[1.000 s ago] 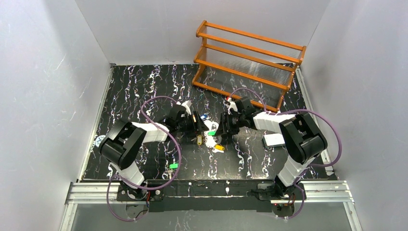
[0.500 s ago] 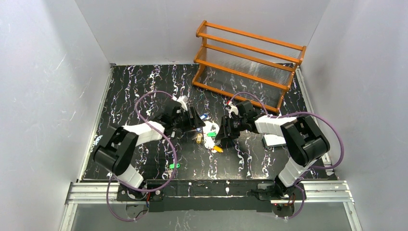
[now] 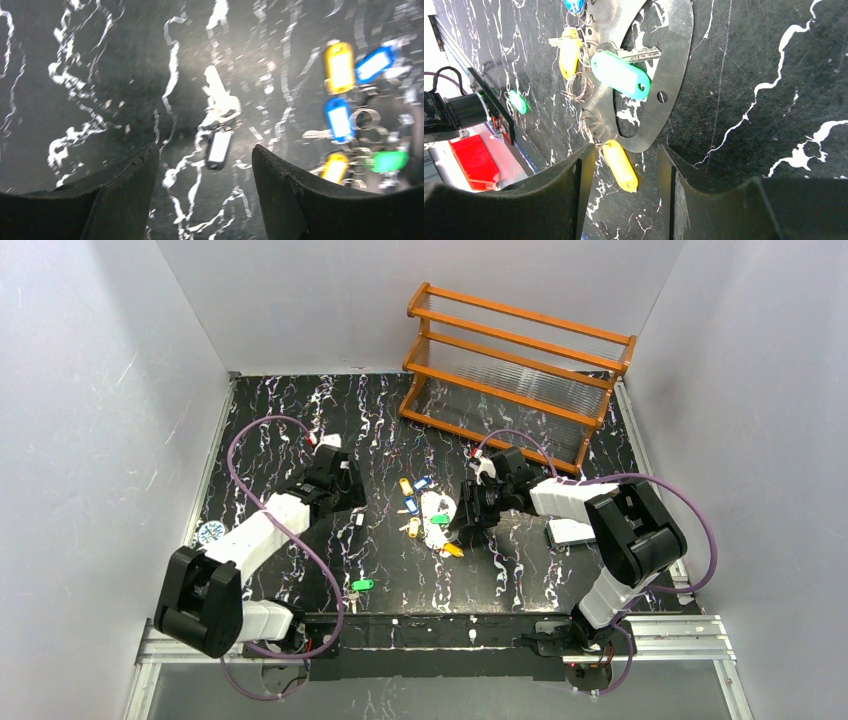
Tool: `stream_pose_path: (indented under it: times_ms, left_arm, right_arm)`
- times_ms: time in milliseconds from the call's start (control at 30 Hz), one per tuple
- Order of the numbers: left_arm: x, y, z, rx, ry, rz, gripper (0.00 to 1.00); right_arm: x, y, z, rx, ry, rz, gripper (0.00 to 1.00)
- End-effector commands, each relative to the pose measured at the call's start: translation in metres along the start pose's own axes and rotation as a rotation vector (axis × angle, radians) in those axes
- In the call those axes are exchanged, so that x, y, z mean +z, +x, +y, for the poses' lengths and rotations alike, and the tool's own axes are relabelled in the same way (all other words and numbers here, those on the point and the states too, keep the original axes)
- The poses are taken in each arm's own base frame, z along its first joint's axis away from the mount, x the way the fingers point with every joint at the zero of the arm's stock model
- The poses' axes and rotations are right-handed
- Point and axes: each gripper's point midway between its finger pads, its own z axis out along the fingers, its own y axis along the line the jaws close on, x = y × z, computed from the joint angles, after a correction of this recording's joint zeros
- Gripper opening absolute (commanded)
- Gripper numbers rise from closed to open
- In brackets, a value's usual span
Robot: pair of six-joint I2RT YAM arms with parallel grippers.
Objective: Put the keys on the keyring
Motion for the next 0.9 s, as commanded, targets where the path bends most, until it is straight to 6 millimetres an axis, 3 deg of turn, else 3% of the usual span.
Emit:
stream_pose_path:
  times_ms: [0,300,467,567,667,867]
  left_arm:
    - [0.0,0.031,0.035,0.087,-0.167,0.129,0.65]
    - [0.023,0.05,0.004,0.191,-0.147,0.215,0.65]
    - [0.032,0.06,0.003,0.24,-0.178,0.24,0.64]
    - [0.033,0.066,0.007,0.248,-0.195,0.248,0.57]
    - [0.032,0.069,0.003,0.257,-0.183,0.248,0.42]
    - [0.028,0.076,-0.01,0.278,-0.145,0.251,0.39]
  right_arm:
    - [-0.009,-0.019,0.016,-0.053,-0.019,-0.048,0.57]
    - [-0.009,-0.017,0.014,-0.05,-0.009,-0.045,0.58]
    - [-0.009,-0.016,0.013,-0.051,-0.008,-0.043,0.58]
    - [-0.009,-0.017,0.013,-0.054,-0.005,-0.043,0.58]
    - [-0.009,-0.017,0.013,-0.057,-0.005,-0.045,0.58]
    - [-0.009,-0.018,0.014,-0.056,-0.007,-0.045,0.58]
